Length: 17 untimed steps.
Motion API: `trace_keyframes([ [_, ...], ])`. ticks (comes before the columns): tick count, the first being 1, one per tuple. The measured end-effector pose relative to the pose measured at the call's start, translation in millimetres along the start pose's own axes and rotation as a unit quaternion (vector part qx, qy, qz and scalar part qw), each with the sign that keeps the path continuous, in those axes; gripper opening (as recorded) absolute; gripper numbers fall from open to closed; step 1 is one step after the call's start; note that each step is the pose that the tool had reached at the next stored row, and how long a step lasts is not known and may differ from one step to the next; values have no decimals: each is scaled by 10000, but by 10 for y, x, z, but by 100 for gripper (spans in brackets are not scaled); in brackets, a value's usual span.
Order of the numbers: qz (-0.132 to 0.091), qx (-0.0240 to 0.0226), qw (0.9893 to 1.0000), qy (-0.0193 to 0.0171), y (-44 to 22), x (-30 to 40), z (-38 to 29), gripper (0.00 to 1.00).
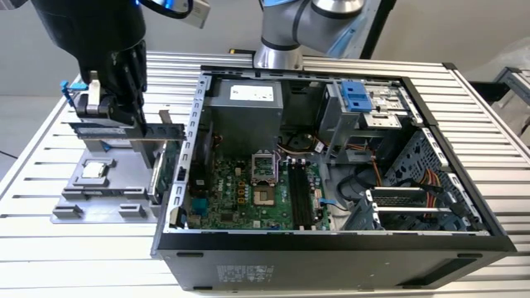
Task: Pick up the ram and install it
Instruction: 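Pick up the ram and move it above insertion slot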
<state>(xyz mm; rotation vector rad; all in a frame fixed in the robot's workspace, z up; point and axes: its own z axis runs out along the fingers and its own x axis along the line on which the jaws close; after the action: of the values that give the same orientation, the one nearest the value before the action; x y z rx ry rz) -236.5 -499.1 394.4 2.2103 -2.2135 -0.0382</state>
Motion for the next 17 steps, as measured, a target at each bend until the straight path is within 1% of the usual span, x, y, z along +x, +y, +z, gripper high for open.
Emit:
trace_keyframes([
  [9, 0, 0, 10000, 0, -194, 0, -5, 0],
  [17, 0, -1, 10000, 0, -396, -1, -10, 0],
])
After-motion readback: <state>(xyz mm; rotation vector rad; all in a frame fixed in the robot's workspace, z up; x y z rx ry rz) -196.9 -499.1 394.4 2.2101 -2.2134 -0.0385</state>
